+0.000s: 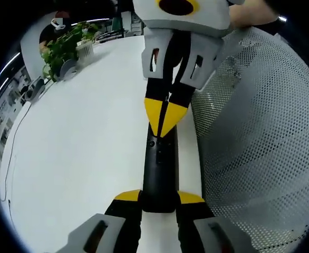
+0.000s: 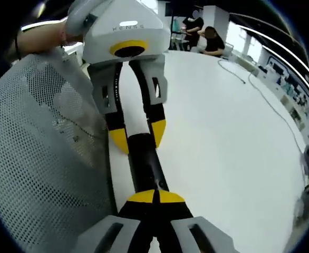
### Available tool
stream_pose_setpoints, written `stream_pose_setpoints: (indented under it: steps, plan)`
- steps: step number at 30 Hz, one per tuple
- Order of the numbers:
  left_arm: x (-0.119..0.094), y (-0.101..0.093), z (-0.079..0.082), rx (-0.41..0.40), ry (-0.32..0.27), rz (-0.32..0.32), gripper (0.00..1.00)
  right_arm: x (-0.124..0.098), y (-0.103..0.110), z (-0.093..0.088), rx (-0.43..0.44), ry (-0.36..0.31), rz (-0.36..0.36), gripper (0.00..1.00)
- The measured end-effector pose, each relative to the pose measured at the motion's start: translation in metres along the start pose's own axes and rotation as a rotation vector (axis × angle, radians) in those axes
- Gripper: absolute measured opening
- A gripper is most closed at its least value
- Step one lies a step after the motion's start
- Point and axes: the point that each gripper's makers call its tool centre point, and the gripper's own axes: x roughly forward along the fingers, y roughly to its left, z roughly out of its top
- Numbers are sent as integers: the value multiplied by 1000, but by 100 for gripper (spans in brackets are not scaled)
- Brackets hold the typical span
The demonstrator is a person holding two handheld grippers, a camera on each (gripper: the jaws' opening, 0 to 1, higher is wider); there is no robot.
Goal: Press the specified remote control buttons in sequence, fully releasing each button before pressing the next.
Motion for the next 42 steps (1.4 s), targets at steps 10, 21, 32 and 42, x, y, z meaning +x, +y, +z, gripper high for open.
stream_pose_setpoints:
  steps: [10, 21, 32, 42]
  plan:
    - [0, 0, 0, 12, -7, 0, 25, -1, 0, -4, -30, 29, -26, 0]
    - [0, 0, 0, 12, -9, -3, 25, 0, 13, 1, -144, 26, 5, 0]
    - [0, 0, 0, 19, -4, -8, 24, 4, 20, 0, -349, 99, -19, 0]
    - [0, 0, 0, 31, 2, -7, 24, 4, 18, 1, -343, 117, 4, 0]
